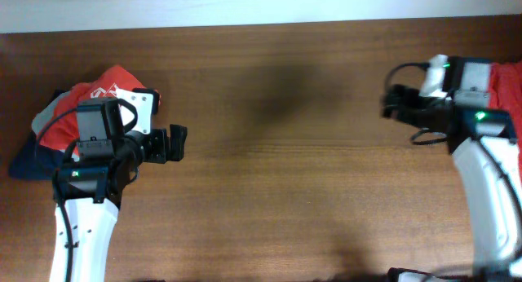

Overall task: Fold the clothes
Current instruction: 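Move the right gripper to the crumpled orange t-shirt at right edge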

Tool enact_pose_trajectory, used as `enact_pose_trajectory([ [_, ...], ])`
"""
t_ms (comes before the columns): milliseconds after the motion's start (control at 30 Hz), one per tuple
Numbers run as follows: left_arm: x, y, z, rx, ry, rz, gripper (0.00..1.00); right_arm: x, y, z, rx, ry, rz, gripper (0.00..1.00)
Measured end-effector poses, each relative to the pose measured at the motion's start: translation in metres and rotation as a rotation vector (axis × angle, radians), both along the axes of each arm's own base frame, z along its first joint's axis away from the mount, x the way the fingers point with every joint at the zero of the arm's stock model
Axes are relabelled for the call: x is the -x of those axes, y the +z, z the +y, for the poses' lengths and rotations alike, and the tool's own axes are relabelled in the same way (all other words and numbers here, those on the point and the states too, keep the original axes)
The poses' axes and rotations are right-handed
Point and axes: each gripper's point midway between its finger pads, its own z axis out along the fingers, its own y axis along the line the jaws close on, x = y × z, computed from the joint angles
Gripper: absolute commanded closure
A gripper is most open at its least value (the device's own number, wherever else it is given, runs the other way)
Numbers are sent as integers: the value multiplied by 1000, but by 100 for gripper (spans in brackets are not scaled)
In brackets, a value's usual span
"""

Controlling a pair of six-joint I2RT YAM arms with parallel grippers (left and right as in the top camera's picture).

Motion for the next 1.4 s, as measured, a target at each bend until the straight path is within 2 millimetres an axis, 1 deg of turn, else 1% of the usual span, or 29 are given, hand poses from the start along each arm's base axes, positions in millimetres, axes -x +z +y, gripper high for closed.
enact_pose_trajectory([
  [100, 1, 0, -2, 7, -6, 4, 1, -3, -24, -52, -32, -180, 45, 26],
  [133, 1, 0, -2, 11, -9, 4, 1, -3, -39, -82, -44, -275, 71, 26],
  [167, 0, 1, -3, 12, -10, 0, 1, -3, -46, -96, -48, -314, 74, 26],
  [267, -3, 4, -3, 15, -14, -20, 1, -22, -53, -136, -44, -395, 19, 26],
  [367, -4, 5, -4, 16, -16, -25, 1, -37, -62, -166, -41, -444, -7, 26],
  [400, -4, 5, -4, 17, -17, -25, 1, -41, -65, -173, -40, -454, -12, 26],
  [467, -4, 5, -4, 18, -17, -25, 1, -52, -73, -183, -38, -462, -15, 26],
  [567, -4, 5, -4, 18, -17, -25, 1, -70, -88, -194, -40, -462, -10, 26],
  [667, -4, 5, -5, 20, -19, -25, 1, -86, -106, -203, -45, -461, 7, 25],
  [700, -4, 5, -5, 20, -19, -25, 1, -91, -113, -206, -46, -462, 9, 21],
  [733, -4, 5, -5, 20, -19, -25, 1, -96, -120, -209, -46, -462, 12, 20],
  [900, -3, 5, -5, 24, -16, -22, 1, -104, -151, -218, -37, -475, 29, 20],
  [1033, -3, 5, -5, 26, -14, -21, 1, -106, -174, -220, -37, -479, 51, 20],
  [1067, -3, 5, -5, 26, -14, -21, 1, -106, -177, -219, -38, -478, 57, 21],
  [1100, -3, 5, -5, 26, -13, -20, 1, -105, -182, -219, -38, -480, 65, 27],
  [1167, -3, 5, -5, 29, -12, -19, 1, -107, -182, -221, -26, -476, 61, 41],
  [1200, -3, 5, -5, 28, -12, -20, 1, -108, -182, -221, -26, -478, 60, 54],
  [1233, -3, 5, -5, 29, -12, -19, 1, -108, -183, -221, -26, -482, 62, 77],
  [1267, -3, 5, -5, 29, -12, -19, 1, -108, -184, -221, -27, -484, 63, 91],
  [1300, -3, 5, -5, 29, -13, -20, 1, -107, -184, -222, -25, -483, 64, 96],
  [1400, -3, 5, -6, 35, -18, -19, 1, -106, -187, -221, -30, -488, 73, 96],
])
